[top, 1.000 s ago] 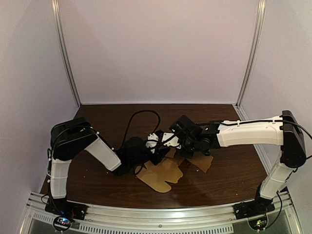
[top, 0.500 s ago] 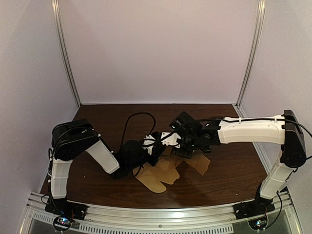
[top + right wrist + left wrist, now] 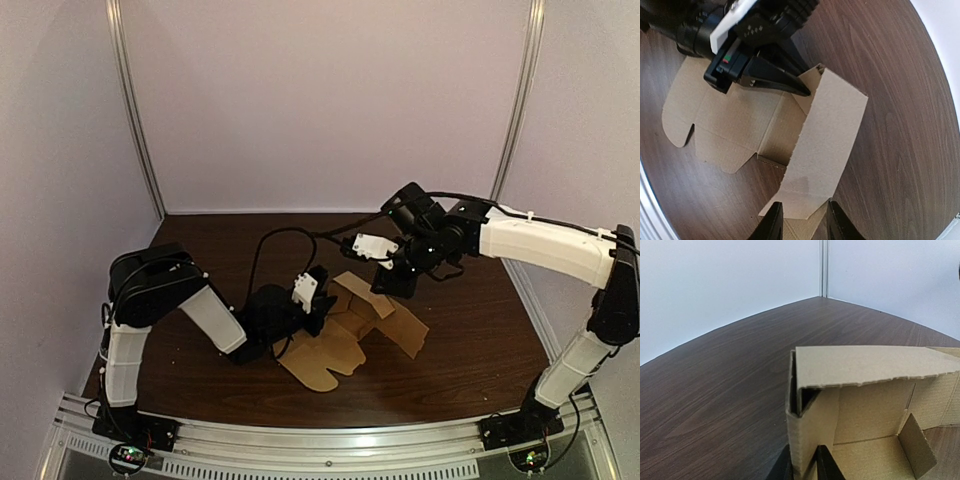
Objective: Fold the paper box
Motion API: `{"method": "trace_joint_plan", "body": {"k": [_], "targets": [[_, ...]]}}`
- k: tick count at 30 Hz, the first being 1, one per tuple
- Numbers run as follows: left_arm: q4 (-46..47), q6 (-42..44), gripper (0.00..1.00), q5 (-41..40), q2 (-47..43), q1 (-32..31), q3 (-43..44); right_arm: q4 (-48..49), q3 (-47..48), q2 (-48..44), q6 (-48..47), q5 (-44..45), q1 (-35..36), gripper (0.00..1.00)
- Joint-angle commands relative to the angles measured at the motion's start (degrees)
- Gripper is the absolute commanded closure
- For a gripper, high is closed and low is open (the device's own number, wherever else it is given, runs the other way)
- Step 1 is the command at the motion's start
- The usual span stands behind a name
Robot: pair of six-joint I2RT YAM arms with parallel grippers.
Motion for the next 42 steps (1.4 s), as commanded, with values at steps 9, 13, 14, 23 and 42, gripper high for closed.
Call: {"method": "trace_joint_plan", "body": {"k": [9, 13, 14, 23, 42], "targets": [[2.46, -1.00, 0.81, 2.47, 1.81, 0.82, 0.53, -13.88, 20.27, 16.27, 8.53, -24.75, -15.63, 0.50], [2.80, -1.06, 0.80, 2.82, 1.81, 0.91, 0.51, -15.52, 24.17, 22.41, 11.19, -32.40, -17.12, 0.47], [2.66, -1.14, 0.80, 2.99, 1.81, 0.89, 0.55, -15.71, 24.96, 23.52, 11.66, -33.54, -17.24, 0.46], [-0.40, -0.33, 0.79, 4.11, 2.28, 1.54, 2.44, -18.70, 31.30, 32.93, 14.42, -42.89, -17.68, 0.49], [-3.44, 1.12, 0.78, 6.03, 4.84, 2.78, 8.41, -20.89, 31.64, 36.83, 14.05, -48.74, -19.03, 0.60]]}}
